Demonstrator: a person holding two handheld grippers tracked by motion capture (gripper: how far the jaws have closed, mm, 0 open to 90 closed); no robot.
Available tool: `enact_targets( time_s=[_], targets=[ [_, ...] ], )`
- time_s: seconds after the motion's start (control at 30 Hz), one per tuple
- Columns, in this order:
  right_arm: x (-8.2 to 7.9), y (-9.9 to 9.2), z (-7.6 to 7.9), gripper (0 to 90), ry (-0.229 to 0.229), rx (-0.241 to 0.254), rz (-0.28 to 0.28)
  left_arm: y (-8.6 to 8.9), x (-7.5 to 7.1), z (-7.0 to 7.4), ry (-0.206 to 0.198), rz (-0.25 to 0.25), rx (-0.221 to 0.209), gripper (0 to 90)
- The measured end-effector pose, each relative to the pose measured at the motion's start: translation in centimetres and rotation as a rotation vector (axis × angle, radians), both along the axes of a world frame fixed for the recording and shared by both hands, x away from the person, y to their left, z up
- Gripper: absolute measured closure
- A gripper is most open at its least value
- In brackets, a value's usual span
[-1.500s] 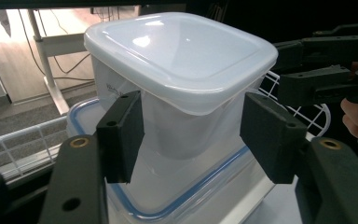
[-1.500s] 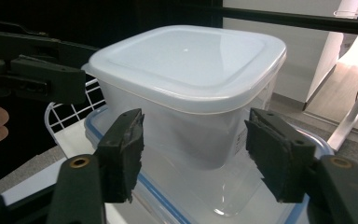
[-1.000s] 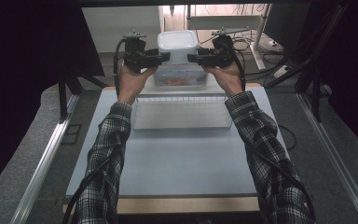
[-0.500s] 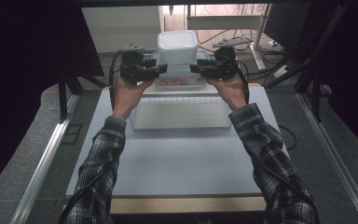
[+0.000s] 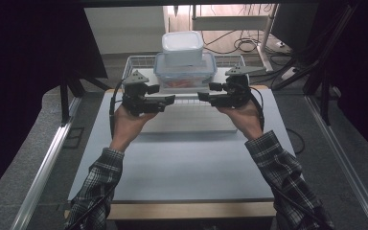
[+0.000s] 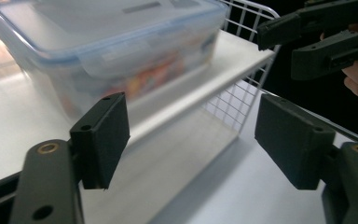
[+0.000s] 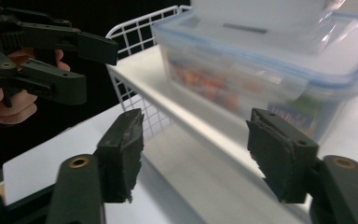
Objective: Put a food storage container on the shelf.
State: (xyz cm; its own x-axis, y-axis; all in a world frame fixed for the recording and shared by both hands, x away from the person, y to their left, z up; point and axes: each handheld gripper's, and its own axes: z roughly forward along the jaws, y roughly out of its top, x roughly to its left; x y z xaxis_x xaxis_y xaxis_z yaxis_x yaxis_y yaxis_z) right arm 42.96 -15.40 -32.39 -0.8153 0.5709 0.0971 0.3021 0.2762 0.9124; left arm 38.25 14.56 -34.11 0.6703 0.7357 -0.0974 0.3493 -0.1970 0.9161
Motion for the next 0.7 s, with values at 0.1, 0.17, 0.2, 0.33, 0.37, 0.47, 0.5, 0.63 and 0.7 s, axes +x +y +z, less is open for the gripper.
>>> enact_targets(
  time_s=[0.1, 0.17, 0.2, 0.33, 0.37, 0.47, 0.5, 0.63, 0.7],
  targets=[
    [-0.8, -0.3, -0.4, 31.5, 0.001, -0.005, 0.011, 0.0, -0.9, -0.7, 0.002, -0.004, 0.004, 20.1],
    [-1.2, -0.4, -0.7, 30.0, 0.005, -0.008, 0.021, 0.0, -1.3, -1.1, 0.004, -0.006, 0.007, 19.0],
    [-1.5, -0.5, -0.8, 29.3, 0.004, -0.008, 0.025, -0.1, -1.5, -1.3, 0.007, -0.008, 0.006, 18.4],
    [-2.3, -0.4, -1.3, 26.3, 0.001, -0.022, 0.038, -0.1, -2.2, -2.1, 0.011, -0.006, 0.028, 16.7],
    [-2.5, -0.3, -1.4, 25.8, -0.002, -0.025, 0.04, -0.1, -2.3, -2.2, 0.015, -0.009, 0.027, 16.4],
    [-2.9, -0.1, -1.8, 23.8, -0.004, -0.036, 0.051, 0.0, -2.6, -2.7, 0.029, -0.013, 0.021, 15.7],
    [-3.0, 0.0, -2.0, 23.2, -0.004, -0.038, 0.053, 0.0, -2.8, -2.9, 0.036, -0.012, 0.021, 14.9],
    [-3.4, 0.1, -2.6, 21.0, -0.001, -0.047, 0.059, 0.0, -3.3, -3.5, 0.046, -0.014, 0.027, 13.4],
    [-3.5, 0.1, -2.9, 19.8, 0.006, -0.052, 0.063, -0.1, -3.6, -3.8, 0.05, -0.017, 0.028, 12.1]
  ],
)
